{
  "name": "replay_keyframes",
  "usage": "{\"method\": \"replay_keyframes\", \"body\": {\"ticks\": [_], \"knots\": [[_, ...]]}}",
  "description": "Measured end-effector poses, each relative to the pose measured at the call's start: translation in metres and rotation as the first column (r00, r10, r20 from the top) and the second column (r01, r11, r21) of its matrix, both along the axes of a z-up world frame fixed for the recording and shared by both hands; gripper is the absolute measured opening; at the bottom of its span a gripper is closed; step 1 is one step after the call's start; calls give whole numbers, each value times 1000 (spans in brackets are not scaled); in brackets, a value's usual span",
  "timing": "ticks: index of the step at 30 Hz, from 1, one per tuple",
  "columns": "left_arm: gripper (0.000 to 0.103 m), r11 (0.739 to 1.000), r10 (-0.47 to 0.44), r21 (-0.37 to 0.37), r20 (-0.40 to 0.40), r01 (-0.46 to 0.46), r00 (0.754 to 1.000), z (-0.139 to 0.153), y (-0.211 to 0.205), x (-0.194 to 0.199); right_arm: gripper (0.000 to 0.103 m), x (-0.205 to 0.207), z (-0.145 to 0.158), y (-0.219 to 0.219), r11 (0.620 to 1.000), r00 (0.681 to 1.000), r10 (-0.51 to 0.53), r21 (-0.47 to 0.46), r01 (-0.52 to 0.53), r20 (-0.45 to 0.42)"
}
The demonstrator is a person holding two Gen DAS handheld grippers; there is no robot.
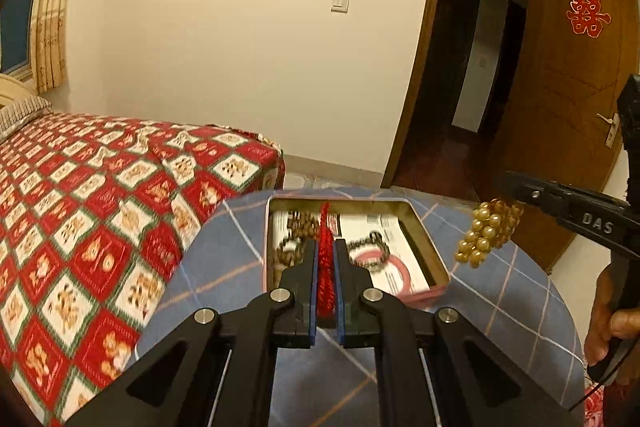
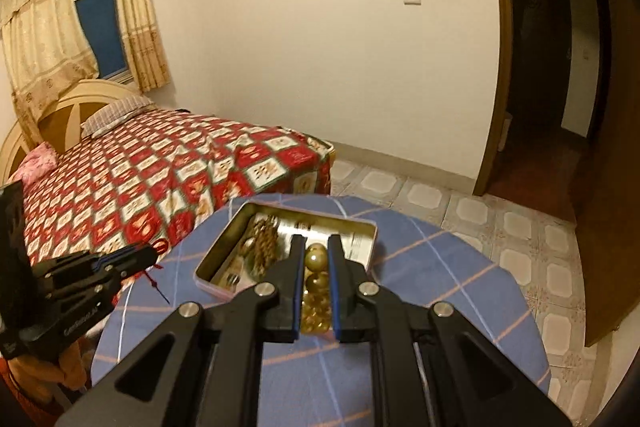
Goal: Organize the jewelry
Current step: 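Carry both bracelets into the tin and open both tools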
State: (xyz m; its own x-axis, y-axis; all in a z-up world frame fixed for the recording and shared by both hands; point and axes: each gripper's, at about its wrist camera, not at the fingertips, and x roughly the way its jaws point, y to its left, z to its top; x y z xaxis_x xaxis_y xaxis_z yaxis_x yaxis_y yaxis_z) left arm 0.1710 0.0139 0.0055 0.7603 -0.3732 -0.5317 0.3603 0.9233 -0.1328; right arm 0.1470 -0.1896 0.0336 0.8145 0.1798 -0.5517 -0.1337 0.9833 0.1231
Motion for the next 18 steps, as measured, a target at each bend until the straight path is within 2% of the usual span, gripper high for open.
{"method": "replay_keyframes", "body": {"ticks": [6, 13, 18], "knots": [[6, 997, 22, 69, 46, -25, 999, -6, -19, 31, 13, 36, -18, -1, 999, 999, -35, -28, 35, -15], [6, 988, 39, 150, -10, -37, 999, -44, -40, 72, 13, 75, -60, -2, 999, 994, -28, -49, 23, -105], [6, 986, 42, 166, -56, -32, 998, -64, -46, 87, 13, 83, -79, -7, 998, 989, -22, -56, 14, -144]]}}
